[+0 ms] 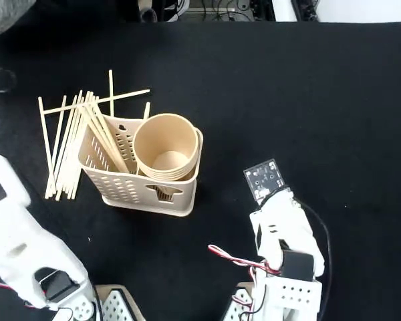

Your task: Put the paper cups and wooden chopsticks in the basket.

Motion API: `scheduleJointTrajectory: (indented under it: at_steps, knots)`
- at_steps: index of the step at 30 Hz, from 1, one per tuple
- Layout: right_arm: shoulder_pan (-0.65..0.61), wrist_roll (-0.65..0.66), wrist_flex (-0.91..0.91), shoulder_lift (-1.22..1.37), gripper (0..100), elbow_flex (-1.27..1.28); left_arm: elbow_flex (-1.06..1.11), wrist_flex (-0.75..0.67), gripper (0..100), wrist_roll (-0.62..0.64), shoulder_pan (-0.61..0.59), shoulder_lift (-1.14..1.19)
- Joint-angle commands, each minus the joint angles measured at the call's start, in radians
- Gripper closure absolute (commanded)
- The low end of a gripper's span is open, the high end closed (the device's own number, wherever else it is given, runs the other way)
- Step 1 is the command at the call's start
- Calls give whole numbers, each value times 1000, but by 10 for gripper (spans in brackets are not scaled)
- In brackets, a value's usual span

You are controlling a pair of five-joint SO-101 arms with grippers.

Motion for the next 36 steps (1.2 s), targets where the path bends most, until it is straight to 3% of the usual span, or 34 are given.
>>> scheduleJointTrajectory:
  at_steps: [1,9,14,23,30,36]
  knots:
    - [-11,11,0,-70,986,-4,139,-21,971,-25,67,-229]
    - [-14,-12,-2,-70,986,-10,538,-256,971,-20,143,-644]
    - [-61,-167,-17,-71,986,-15,845,-491,971,-18,200,-1000]
    - [-58,-173,-46,-70,986,-2,1033,-760,971,-15,433,-1422]
    - [-58,-172,-46,-70,986,-2,1222,-864,971,-15,723,-1706]
    - [-58,-172,-44,-70,986,-2,1500,-1157,971,-15,754,-1906]
